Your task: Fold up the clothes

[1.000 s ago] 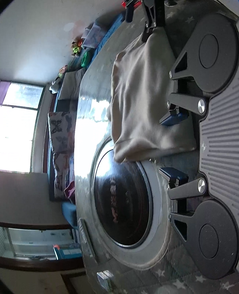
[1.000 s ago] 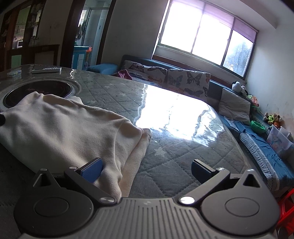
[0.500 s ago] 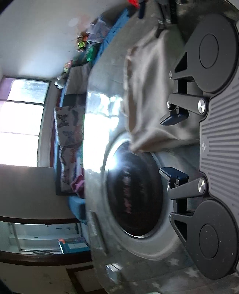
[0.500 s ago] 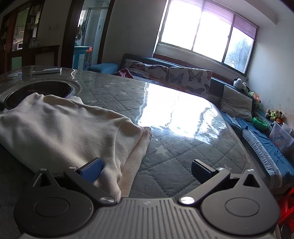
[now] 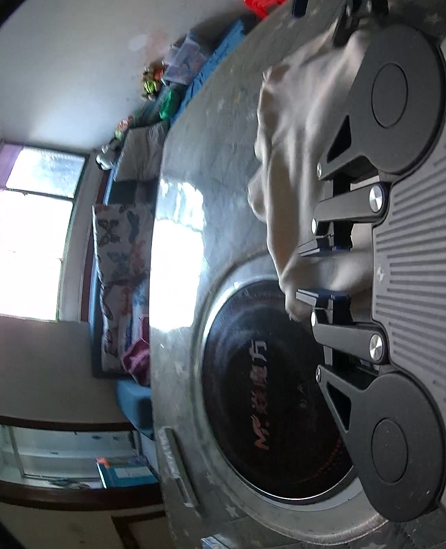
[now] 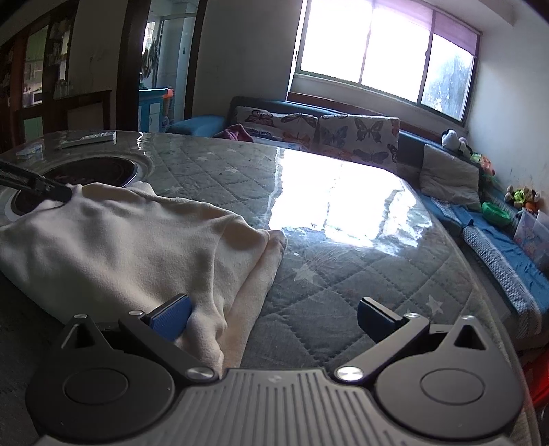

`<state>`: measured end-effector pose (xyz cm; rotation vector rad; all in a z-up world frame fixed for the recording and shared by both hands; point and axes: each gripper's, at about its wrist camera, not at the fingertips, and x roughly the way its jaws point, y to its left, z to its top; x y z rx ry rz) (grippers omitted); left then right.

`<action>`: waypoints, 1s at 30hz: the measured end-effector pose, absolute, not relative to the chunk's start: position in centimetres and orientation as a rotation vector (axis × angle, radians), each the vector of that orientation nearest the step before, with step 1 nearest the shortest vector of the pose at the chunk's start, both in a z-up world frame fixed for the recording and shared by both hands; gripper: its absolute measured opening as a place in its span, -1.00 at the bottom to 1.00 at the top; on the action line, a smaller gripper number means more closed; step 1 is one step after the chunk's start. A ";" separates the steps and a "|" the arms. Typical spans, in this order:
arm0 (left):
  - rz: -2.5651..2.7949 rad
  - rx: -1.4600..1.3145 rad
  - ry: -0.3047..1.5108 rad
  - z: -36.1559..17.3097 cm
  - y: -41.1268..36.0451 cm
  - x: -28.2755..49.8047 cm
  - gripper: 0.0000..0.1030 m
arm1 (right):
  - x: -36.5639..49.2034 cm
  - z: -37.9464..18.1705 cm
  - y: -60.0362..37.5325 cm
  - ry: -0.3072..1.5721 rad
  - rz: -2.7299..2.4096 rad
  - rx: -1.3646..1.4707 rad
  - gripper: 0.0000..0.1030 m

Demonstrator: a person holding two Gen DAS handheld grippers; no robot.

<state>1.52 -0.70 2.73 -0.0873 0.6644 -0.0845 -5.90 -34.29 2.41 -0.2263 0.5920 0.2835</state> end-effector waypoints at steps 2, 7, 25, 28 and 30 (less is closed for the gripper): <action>-0.076 -0.091 0.668 2.6 -0.4 1.8 -0.63 | -5.8 2.4 -34.4 0.598 0.288 -0.215 1.00; -0.087 -0.092 0.640 3.4 -0.6 1.7 -0.62 | -5.6 2.3 -34.7 0.610 0.297 -0.195 1.00; -0.111 -0.076 0.632 4.5 -1.4 1.4 -0.58 | -4.4 2.0 -36.8 0.682 0.350 -0.048 1.00; -0.148 -0.087 0.624 5.0 -2.0 1.1 -0.57 | -4.5 2.0 -37.0 0.682 0.352 -0.041 1.00; -0.168 -0.083 0.622 5.1 -2.5 1.0 -0.57 | -4.4 2.2 -37.2 0.683 0.360 -0.030 1.00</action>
